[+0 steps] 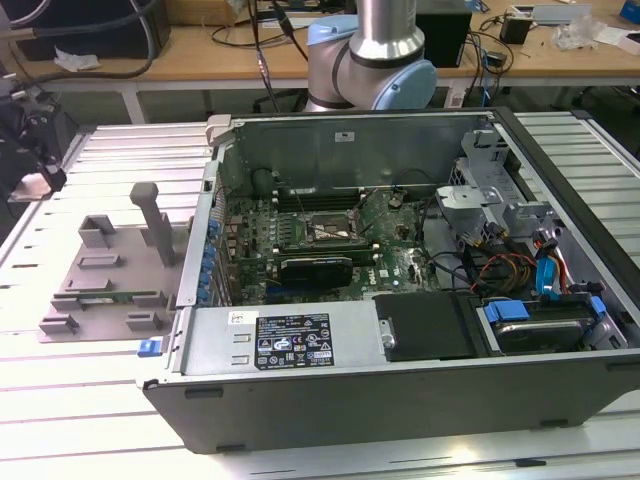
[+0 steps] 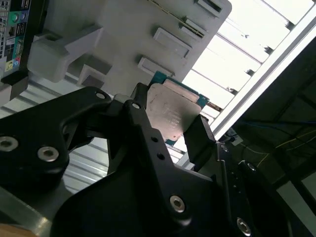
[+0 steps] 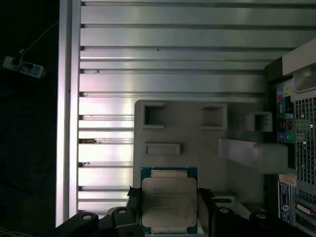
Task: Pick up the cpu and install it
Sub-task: 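Pick up the cpu and move it towards the insertion slot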
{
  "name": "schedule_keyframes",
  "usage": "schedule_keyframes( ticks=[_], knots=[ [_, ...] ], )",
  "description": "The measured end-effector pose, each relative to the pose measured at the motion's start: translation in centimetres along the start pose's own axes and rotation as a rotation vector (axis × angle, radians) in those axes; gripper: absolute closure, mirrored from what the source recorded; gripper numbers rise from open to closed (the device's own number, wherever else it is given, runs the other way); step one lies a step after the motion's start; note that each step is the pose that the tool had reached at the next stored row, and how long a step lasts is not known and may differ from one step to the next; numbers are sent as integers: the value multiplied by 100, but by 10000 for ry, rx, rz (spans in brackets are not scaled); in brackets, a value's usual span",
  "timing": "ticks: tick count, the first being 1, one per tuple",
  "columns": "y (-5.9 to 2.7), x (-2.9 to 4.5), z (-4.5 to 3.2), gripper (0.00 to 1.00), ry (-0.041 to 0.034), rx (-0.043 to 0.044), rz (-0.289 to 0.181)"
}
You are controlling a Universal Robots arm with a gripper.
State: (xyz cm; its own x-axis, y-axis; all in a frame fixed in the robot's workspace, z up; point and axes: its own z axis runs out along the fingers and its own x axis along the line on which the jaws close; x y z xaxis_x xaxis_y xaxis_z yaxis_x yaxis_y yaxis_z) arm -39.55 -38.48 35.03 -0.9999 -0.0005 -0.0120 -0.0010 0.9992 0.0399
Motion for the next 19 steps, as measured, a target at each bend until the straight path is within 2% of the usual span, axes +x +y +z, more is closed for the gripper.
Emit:
schedule_keyframes(
  ticks=[16,19],
  knots=[
    [12,-11,-298,46,0,0,0],
    [12,-11,-300,46,-2,-1,1]
  ],
)
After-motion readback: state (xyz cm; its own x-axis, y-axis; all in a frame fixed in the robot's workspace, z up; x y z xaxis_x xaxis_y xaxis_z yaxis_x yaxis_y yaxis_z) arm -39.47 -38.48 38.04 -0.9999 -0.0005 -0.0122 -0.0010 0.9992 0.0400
